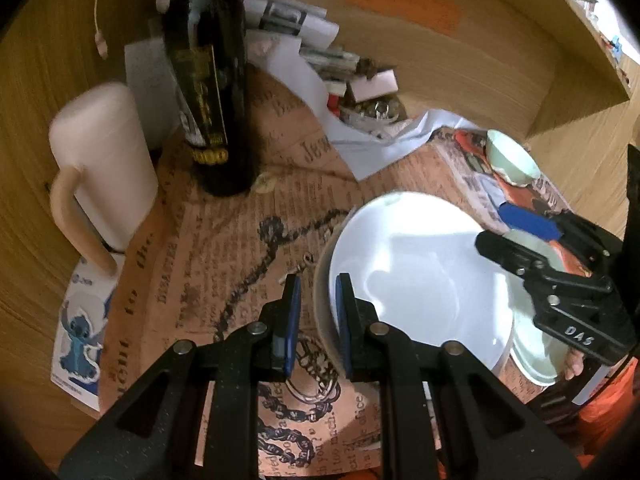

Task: Organize plates and bowls
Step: 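Lower the white dotted bowl onto the pinkish-grey bowl and open both grippers, then move both grippers to the mint green bowl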

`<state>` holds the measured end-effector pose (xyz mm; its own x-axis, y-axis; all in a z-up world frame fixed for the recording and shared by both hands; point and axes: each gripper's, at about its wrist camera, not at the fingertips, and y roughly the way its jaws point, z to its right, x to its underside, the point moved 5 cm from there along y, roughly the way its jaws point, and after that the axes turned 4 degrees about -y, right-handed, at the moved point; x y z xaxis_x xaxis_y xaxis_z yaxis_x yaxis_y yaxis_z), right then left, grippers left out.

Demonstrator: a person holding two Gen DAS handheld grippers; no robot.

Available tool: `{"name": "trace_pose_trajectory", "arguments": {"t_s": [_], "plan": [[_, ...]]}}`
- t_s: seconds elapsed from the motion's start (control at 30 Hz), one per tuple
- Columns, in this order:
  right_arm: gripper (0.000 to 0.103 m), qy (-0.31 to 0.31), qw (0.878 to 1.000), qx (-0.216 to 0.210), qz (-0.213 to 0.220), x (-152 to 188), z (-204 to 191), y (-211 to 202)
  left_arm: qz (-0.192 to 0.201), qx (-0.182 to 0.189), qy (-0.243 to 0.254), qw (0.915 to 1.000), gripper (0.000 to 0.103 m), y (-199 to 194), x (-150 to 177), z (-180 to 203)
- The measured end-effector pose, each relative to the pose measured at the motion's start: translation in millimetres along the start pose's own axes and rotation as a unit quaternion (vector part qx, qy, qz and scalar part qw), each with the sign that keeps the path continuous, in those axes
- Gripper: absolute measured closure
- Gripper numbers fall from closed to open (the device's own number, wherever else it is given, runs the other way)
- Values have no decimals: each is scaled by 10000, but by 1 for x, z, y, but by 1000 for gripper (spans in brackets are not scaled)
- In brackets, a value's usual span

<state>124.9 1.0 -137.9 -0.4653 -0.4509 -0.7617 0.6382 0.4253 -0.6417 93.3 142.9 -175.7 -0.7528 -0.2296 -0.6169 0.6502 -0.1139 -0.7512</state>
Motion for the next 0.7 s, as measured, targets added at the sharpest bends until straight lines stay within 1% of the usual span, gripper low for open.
{"name": "trace_pose_trajectory", "arguments": {"t_s": [0.13, 0.17, 0.2, 0.23, 0.27, 0.3, 0.37, 0.5, 0.6, 0.63, 0.7], "plan": [[51, 189, 9998, 23, 101, -5, 17, -8, 259, 45, 77, 9996, 83, -13, -12, 8], [50, 230, 9997, 45, 117, -5, 22, -9, 321, 53, 122, 9994, 78, -16, -15, 12], [49, 302, 9994, 98, 147, -5, 30, -12, 365, 58, 149, 9992, 68, -17, -18, 15], [48, 367, 9991, 144, 173, -5, 36, -14, 428, 66, 176, 9989, 62, -18, -21, 19], [47, 458, 9985, 213, 201, -4, 46, -17, 493, 83, 184, 9986, 50, -19, -25, 23], [46, 515, 9981, 260, 218, -4, 52, -20, 566, 106, 185, 9982, 46, -21, -29, 26], [46, 684, 9966, 393, 249, -1, 71, -27, 653, 133, 248, 9975, 44, -20, -37, 35], [41, 951, 9922, 748, 286, 5, 109, -38, 689, 249, 350, 9967, 36, -15, -54, 55], [33, 1107, 9862, 1188, 317, 12, 141, -45, 683, 352, 461, 9960, 33, -9, -65, 73], [32, 1159, 9832, 1373, 312, 15, 154, -46, 681, 372, 507, 9957, 32, -6, -69, 80], [32, 1260, 9791, 1578, 237, 21, 175, -45, 680, 407, 624, 9949, 30, 0, -77, 93]]}}
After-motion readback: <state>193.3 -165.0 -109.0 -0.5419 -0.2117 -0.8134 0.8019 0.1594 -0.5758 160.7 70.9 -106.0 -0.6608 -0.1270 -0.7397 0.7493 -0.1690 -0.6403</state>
